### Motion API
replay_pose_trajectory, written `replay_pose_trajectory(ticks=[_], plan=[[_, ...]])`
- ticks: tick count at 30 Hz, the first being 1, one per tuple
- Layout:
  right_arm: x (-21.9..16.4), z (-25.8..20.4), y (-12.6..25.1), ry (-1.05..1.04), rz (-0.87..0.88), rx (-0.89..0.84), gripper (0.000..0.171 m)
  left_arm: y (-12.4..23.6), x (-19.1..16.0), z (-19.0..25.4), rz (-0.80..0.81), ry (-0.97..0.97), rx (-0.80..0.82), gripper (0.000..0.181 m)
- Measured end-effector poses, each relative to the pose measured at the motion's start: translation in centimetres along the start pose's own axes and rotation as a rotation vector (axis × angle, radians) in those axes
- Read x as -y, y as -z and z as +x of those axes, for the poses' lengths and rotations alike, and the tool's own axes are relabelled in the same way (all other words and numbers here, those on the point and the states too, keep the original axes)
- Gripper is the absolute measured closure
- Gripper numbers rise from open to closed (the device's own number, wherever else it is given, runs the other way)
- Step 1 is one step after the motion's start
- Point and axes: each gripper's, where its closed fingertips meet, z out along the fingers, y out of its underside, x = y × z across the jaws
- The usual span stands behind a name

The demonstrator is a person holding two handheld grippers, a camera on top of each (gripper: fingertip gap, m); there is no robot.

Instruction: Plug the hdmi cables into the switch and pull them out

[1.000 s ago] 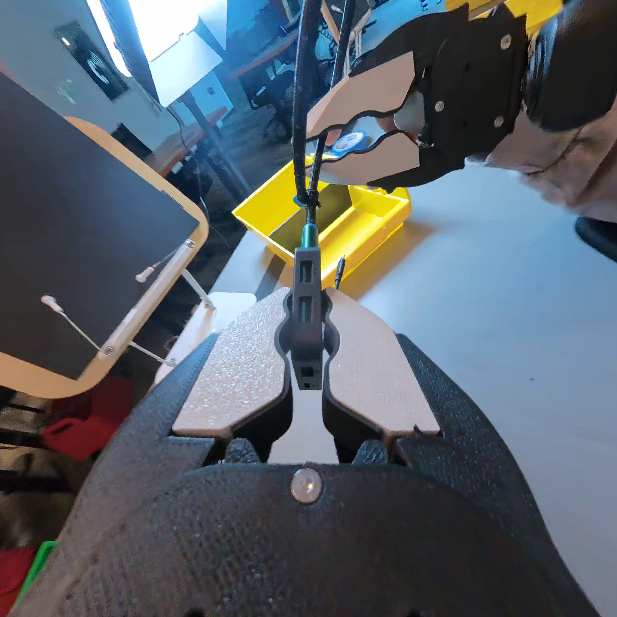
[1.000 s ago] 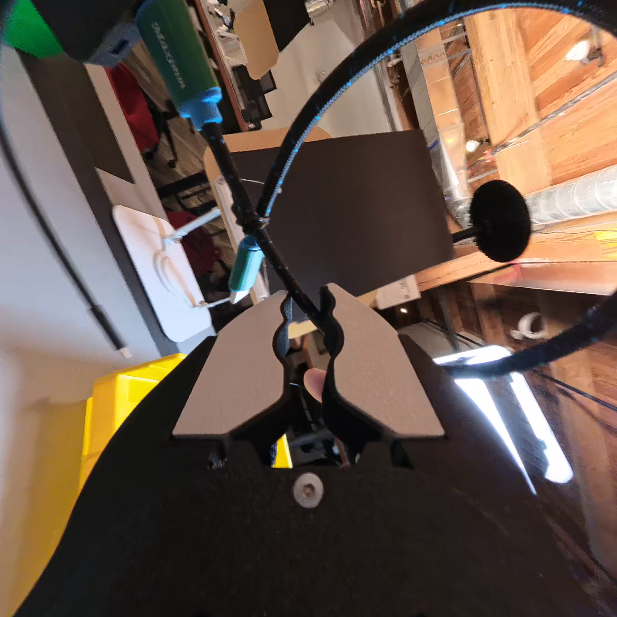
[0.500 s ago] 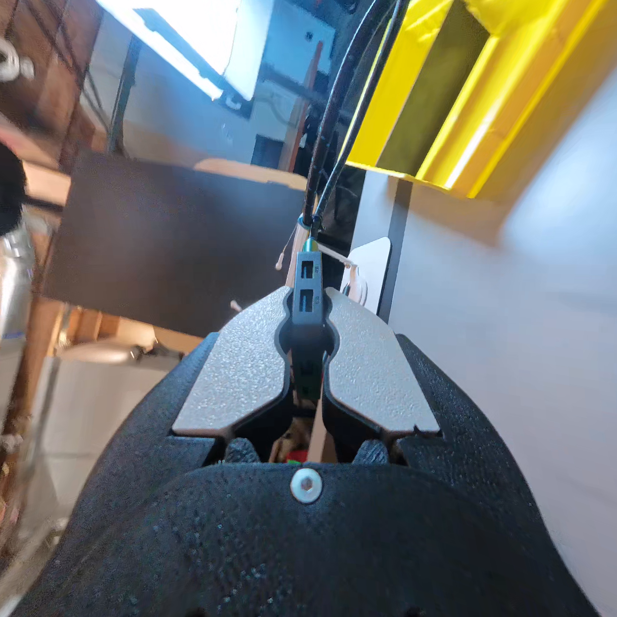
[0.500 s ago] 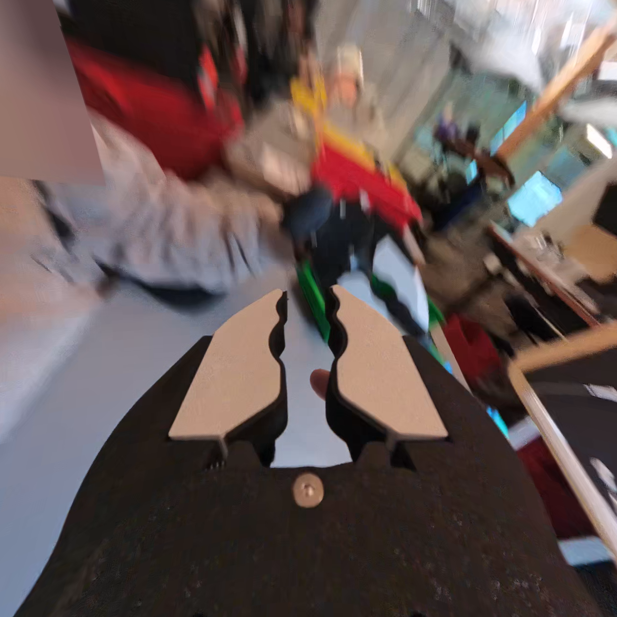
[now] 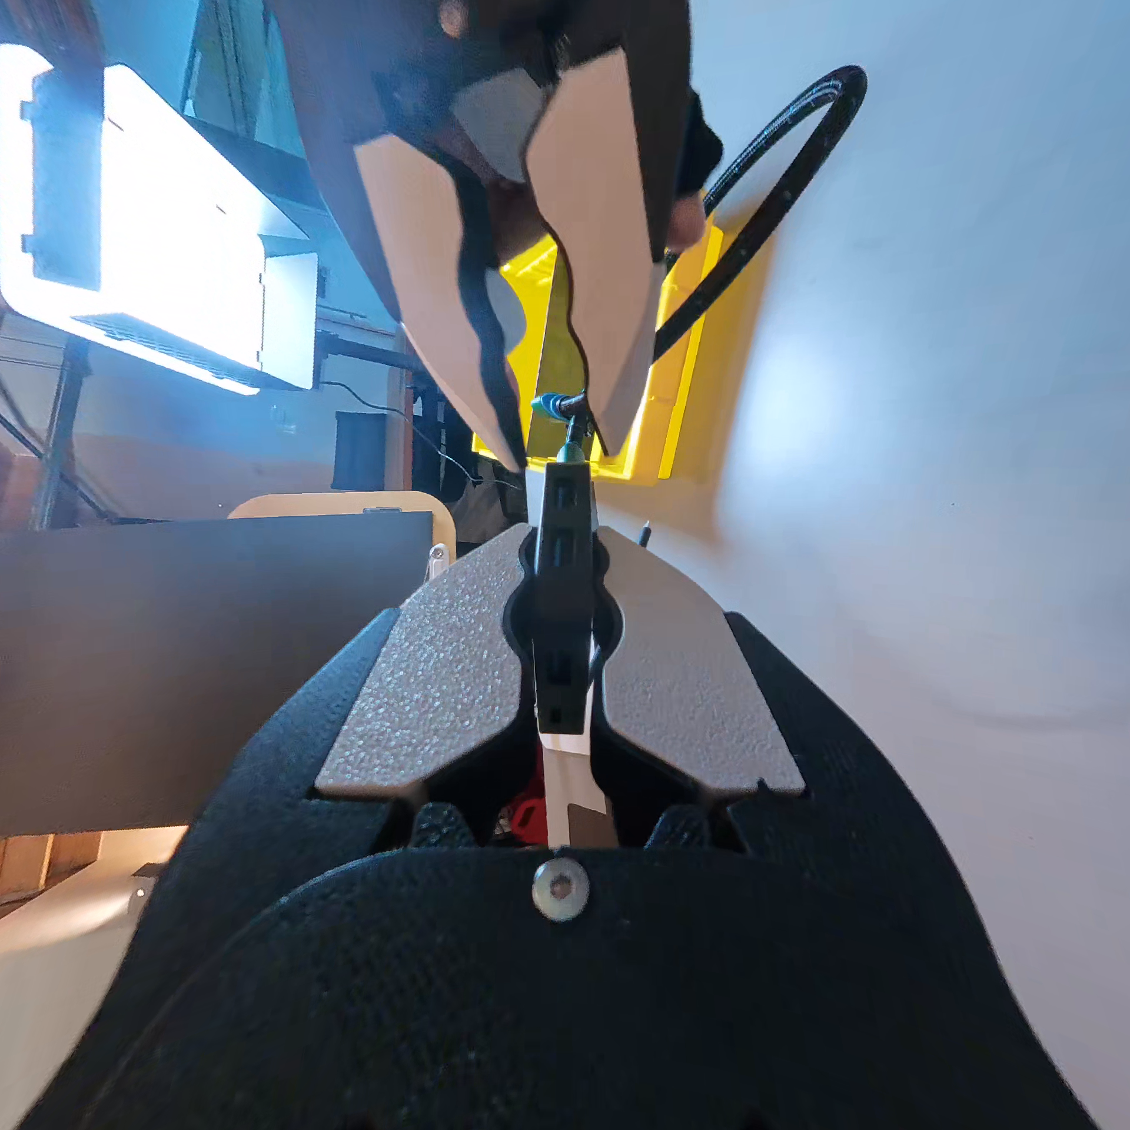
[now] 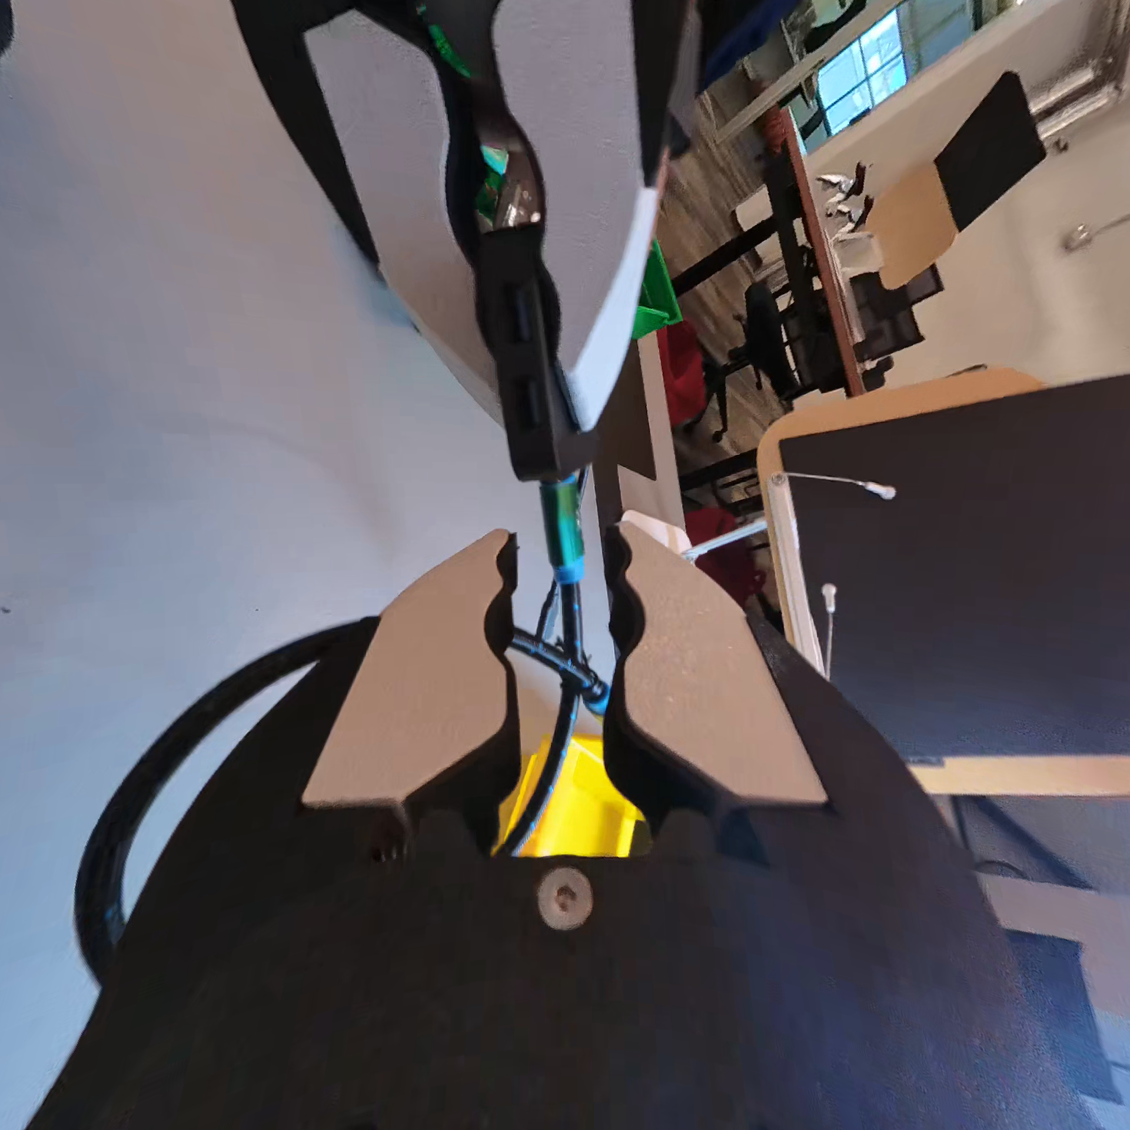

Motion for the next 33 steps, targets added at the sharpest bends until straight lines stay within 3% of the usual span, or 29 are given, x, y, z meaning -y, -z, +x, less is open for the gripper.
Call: replay_pose_trajectory(ticks=[6, 15, 24, 27, 29, 30, 33], plan=[[1.0, 0.3, -0.8, 0.139, -0.027, -0.118, 0.159, 0.6, 0.7, -0.3, 0.041, 0.047, -0.006, 0.167], [0.7, 0.2, -0.6, 0.106, -0.002, -0.046, 0.159, 0.4, -0.4, -0.2, -0.025, 0.101, -0.046, 0.167], [-0.3, 0.6, -0.4, 0.127, -0.091, -0.043, 0.159, -1.0, -1.4, -0.1, -0.044, 0.188, -0.07, 0.167], [-2.5, 1.2, -1.1, 0.125, -0.203, -0.072, 0.159, -2.3, -2.7, 0.2, -0.167, 0.232, -0.057, 0.167], [-7.7, 3.6, 0.0, 0.123, -0.411, -0.172, 0.159, -2.1, -7.2, 0.3, -0.43, 0.232, -0.037, 0.167], [-9.0, 4.3, 0.8, 0.047, -0.378, -0.177, 0.159, -1.5, -8.9, 0.5, -0.477, 0.28, -0.053, 0.167], [-10.8, 7.4, 4.4, -0.143, -0.287, -0.277, 0.159, 0.2, -10.8, -1.0, -0.388, 0.414, 0.012, 0.167]])
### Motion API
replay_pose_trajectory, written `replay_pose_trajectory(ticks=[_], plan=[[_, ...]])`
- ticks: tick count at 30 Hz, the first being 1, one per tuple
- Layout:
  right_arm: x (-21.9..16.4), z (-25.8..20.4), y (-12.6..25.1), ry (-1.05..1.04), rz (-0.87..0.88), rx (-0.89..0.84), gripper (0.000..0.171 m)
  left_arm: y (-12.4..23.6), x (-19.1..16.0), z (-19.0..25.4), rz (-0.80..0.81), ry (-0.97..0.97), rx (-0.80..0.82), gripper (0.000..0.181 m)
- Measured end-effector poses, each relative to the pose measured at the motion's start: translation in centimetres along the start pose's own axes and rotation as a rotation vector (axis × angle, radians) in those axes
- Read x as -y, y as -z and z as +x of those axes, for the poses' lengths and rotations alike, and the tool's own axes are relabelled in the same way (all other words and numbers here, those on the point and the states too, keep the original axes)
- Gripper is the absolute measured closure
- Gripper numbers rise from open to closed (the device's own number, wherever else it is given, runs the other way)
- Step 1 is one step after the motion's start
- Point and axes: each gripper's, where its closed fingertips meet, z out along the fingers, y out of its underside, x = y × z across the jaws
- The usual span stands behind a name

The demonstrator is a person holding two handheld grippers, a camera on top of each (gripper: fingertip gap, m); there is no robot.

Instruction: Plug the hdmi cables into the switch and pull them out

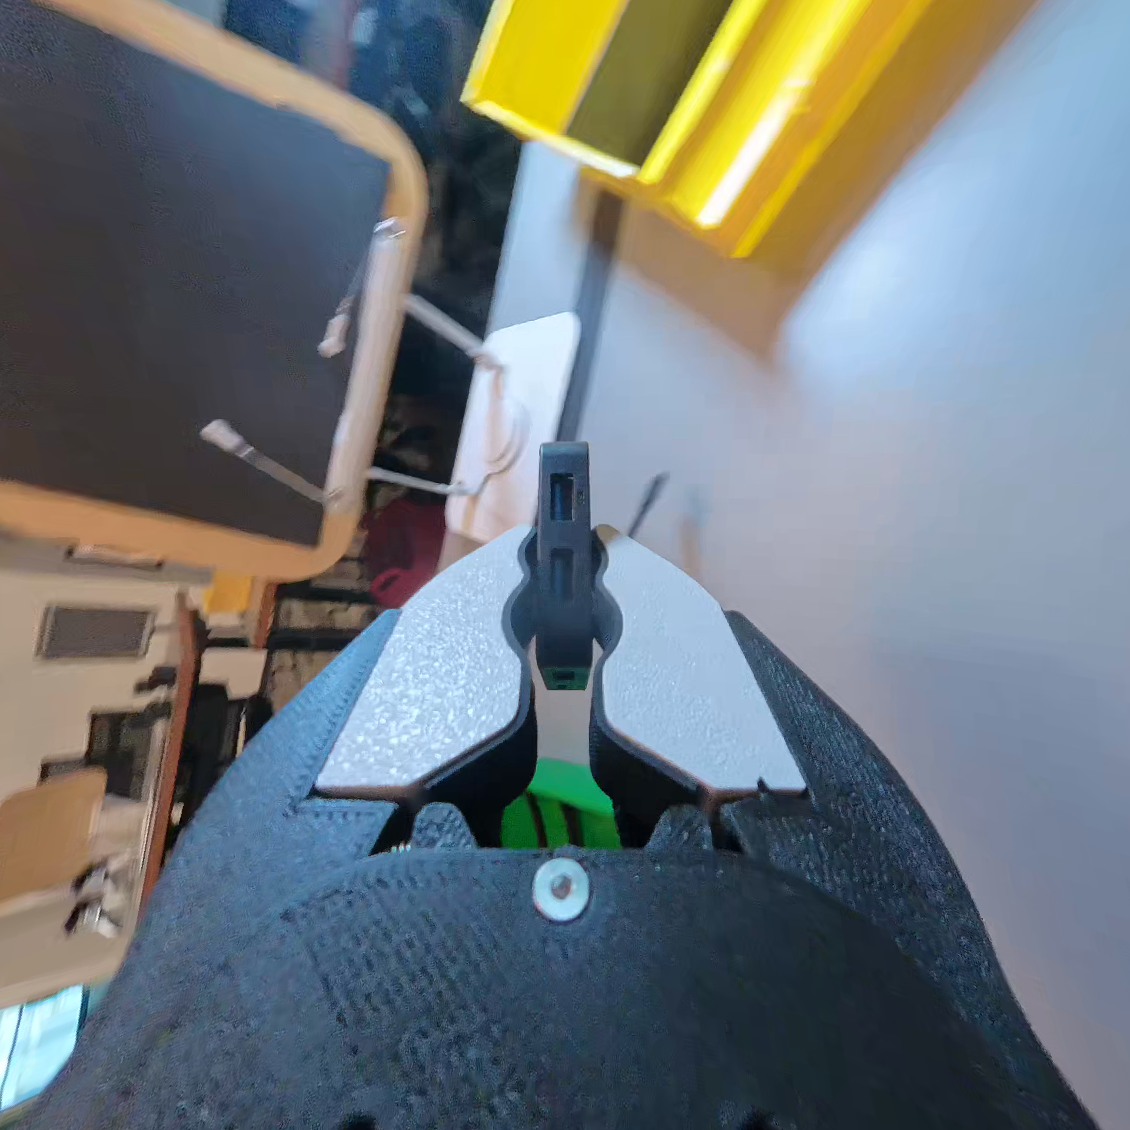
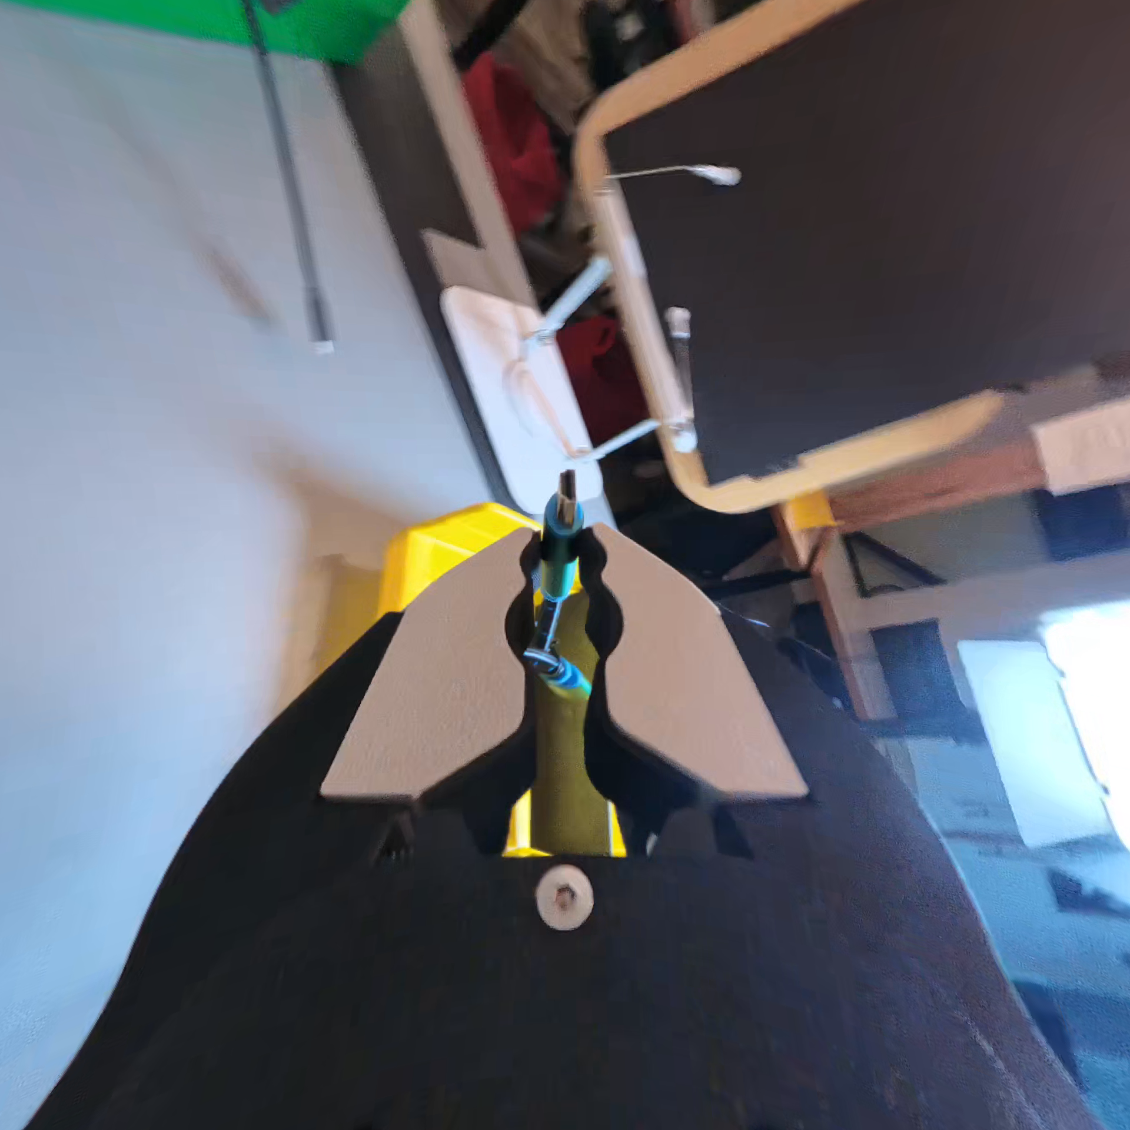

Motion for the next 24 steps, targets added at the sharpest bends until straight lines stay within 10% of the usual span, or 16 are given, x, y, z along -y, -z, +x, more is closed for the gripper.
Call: replay_pose_trajectory(ticks=[8, 15, 24], plan=[[-1.9, 9.3, 1.8, -0.261, 0.094, -0.48, 0.159, 3.9, 1.9, -5.5, 0.236, 0.187, 0.22, 0.167], [-14.0, 6.2, -6.4, -0.378, -0.428, -0.473, 0.143, 2.4, 2.5, -4.3, 0.231, 0.197, 0.18, 0.167], [-4.0, 7.0, -3.2, -0.654, 0.146, -0.21, 0.134, 2.2, 3.7, -3.0, 0.3, 0.227, 0.09, 0.167]])
